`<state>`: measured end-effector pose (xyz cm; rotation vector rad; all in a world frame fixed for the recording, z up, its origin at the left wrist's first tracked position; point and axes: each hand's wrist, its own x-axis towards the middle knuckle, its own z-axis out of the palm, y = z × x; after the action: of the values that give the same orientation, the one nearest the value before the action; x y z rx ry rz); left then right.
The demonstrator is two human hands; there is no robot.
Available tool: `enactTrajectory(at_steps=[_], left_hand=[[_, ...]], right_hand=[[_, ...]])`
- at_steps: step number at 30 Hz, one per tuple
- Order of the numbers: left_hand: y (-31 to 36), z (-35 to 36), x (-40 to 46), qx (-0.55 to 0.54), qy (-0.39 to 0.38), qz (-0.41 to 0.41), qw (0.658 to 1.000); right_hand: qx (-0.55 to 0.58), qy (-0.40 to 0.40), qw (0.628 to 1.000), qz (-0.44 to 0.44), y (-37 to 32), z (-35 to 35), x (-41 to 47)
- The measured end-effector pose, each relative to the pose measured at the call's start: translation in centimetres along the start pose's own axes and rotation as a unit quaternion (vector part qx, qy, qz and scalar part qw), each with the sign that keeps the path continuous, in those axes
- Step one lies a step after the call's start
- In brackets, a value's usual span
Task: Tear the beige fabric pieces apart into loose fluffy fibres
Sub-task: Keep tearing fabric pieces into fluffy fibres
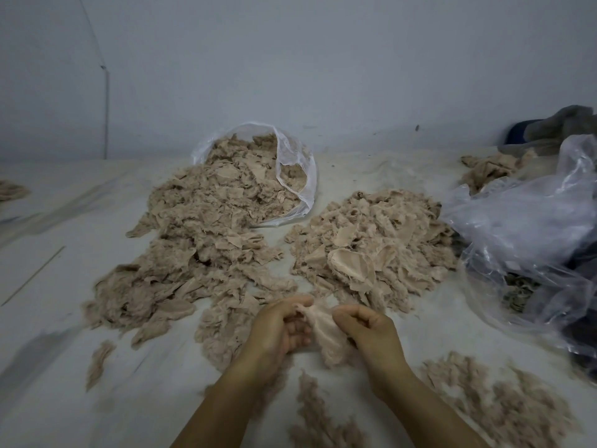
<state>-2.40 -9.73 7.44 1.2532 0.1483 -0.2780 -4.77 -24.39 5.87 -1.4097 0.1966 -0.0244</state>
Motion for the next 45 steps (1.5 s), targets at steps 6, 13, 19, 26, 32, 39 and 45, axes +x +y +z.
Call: enactTrajectory(at_steps=[6, 13, 19, 26, 32, 39, 45], left_hand=[[-1.1, 0.6, -0.3, 0.144, -0.018, 0.081, 0.986], [-0.9, 0.8, -0.1, 0.201, 0.007, 0.121, 0.972], [-1.0, 0.3, 0.1, 0.126, 0.133, 0.154, 0.971], [-2.7, 2.6, -1.0, 0.196, -0.02, 0.094, 0.976], [-3.0, 2.8, -0.9, 0.123, 0.053, 0.157, 0.978], [-3.4, 3.5, -1.2, 0.137, 0.041, 0.141, 0.98], [-3.7, 2.8, -0.8, 0.139, 0.09, 0.152, 0.974]], right_hand=[[-0.042, 0.016, 0.998, -0.043, 0.5, 0.3, 0.0], [-0.064, -0.043, 0.995, -0.061, 0.4, 0.4, -0.3], [0.023, 0.087, 0.993, -0.07, 1.0, 0.4, 0.5], [0.078, 0.103, 0.991, -0.03, 1.4, 1.8, 0.7], [0.135, 0.089, 0.987, -0.017, 1.6, 1.4, 0.4], [0.074, 0.083, 0.993, -0.03, 1.9, 2.0, 0.5], [0.053, 0.106, 0.991, -0.059, 2.2, 2.1, 0.4]])
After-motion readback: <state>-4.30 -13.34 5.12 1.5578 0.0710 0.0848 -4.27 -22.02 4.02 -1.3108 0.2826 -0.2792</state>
